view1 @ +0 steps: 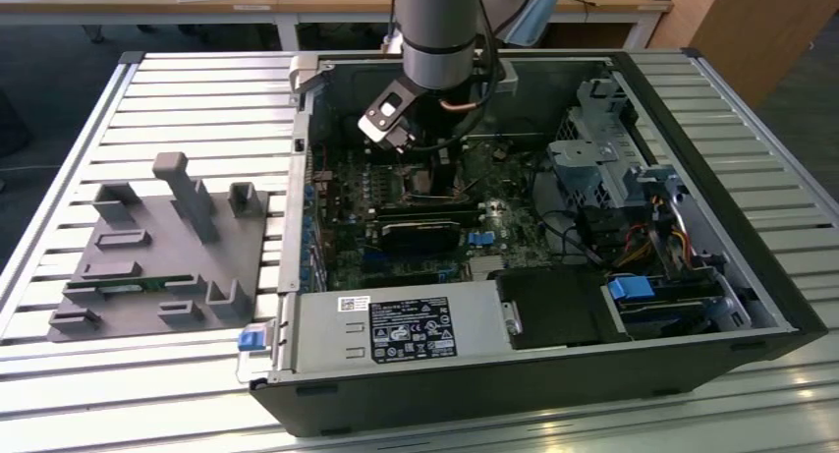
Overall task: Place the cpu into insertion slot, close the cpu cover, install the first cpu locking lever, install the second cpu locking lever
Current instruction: 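Place the cpu into insertion slot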
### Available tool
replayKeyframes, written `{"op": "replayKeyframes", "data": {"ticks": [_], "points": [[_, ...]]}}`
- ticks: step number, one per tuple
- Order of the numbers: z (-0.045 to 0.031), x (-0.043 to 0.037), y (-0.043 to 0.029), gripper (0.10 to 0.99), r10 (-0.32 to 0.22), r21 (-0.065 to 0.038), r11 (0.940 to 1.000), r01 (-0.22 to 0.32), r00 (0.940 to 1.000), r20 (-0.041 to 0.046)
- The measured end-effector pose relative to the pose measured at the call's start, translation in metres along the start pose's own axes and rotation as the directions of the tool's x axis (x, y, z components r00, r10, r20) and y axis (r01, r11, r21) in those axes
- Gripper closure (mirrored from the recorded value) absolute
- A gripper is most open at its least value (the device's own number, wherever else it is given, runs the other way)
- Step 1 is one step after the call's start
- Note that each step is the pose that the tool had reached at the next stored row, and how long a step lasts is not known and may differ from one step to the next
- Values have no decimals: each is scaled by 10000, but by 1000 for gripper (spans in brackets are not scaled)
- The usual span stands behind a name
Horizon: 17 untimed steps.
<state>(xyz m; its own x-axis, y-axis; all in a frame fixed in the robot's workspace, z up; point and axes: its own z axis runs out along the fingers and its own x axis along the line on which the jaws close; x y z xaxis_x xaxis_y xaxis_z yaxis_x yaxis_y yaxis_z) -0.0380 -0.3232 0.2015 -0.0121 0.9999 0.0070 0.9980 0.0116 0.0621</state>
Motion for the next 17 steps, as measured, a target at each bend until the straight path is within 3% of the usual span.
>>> {"op": "replayKeyframes", "data": {"ticks": [4,6,7,9,10,12,13,15,17], "points": [[-40,0,5,486,-2,20,10000,2,10000,-5],[-53,1,11,612,1,54,10000,0,10000,-7],[-54,1,19,612,1,89,10000,-1,10000,-9],[-56,0,36,729,2,176,9998,-2,10000,-15],[-57,0,41,729,2,196,9998,-2,10000,-19],[-65,0,43,843,4,215,9998,-3,10000,-19],[-68,0,43,843,4,219,9998,-4,10000,-22],[-73,0,45,965,3,225,9997,-2,10000,-24],[-79,0,45,980,4,227,9997,-3,10000,-24]]}}
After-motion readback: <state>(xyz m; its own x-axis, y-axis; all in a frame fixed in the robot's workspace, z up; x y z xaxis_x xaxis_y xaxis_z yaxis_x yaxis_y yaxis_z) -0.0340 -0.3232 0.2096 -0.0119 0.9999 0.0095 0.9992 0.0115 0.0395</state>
